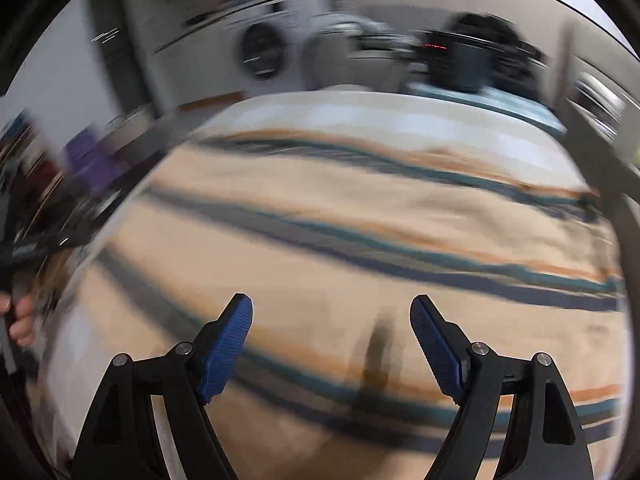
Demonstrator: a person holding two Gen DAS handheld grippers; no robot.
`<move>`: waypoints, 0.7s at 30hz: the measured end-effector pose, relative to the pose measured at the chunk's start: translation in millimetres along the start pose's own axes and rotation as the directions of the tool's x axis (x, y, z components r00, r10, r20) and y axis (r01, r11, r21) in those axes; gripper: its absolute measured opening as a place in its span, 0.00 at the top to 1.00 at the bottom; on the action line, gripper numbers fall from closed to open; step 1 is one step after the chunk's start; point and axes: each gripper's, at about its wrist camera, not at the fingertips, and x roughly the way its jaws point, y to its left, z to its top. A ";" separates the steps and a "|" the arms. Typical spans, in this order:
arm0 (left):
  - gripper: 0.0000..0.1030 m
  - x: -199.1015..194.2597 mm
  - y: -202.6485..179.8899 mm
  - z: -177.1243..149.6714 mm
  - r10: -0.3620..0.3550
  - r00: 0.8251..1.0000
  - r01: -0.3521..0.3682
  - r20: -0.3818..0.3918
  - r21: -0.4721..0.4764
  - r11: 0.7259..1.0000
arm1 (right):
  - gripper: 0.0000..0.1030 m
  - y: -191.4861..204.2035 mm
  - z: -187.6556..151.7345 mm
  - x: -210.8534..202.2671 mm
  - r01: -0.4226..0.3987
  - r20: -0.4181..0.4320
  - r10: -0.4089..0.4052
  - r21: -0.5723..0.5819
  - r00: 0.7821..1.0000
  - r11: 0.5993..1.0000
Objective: Fold small clothes
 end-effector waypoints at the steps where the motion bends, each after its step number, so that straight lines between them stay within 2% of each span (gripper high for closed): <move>1: 0.23 -5.9 5.1 -7.8 -0.002 1.000 0.002 0.002 -0.006 1.000 | 0.19 23.0 -2.0 3.0 -0.034 -0.005 0.034 -0.041 0.999 0.999; 6: 0.23 -27.0 23.0 -30.3 -0.010 0.999 0.011 0.045 -0.012 1.000 | 0.19 129.4 -13.1 18.5 -0.141 -0.062 0.131 -0.204 0.989 0.969; 10: 0.23 -37.6 53.2 -41.0 -0.026 0.998 0.031 0.062 -0.085 0.996 | 0.19 197.9 -26.5 27.8 -0.191 -0.087 0.173 -0.300 0.981 0.934; 14: 0.23 -46.9 84.5 -48.8 -0.027 0.996 0.040 0.085 -0.155 0.987 | 0.19 235.6 -30.3 45.5 -0.219 -0.127 0.186 -0.346 0.974 0.912; 19: 0.23 -51.4 108.2 -53.4 -0.042 0.994 0.061 0.097 -0.207 0.976 | 0.20 268.5 -39.5 54.1 -0.156 -0.094 0.127 -0.447 0.987 0.881; 21: 0.23 -51.7 111.8 -55.3 -0.048 0.994 0.067 0.095 -0.207 0.976 | 0.36 264.3 -36.5 55.7 -0.156 -0.090 0.131 -0.416 0.987 0.896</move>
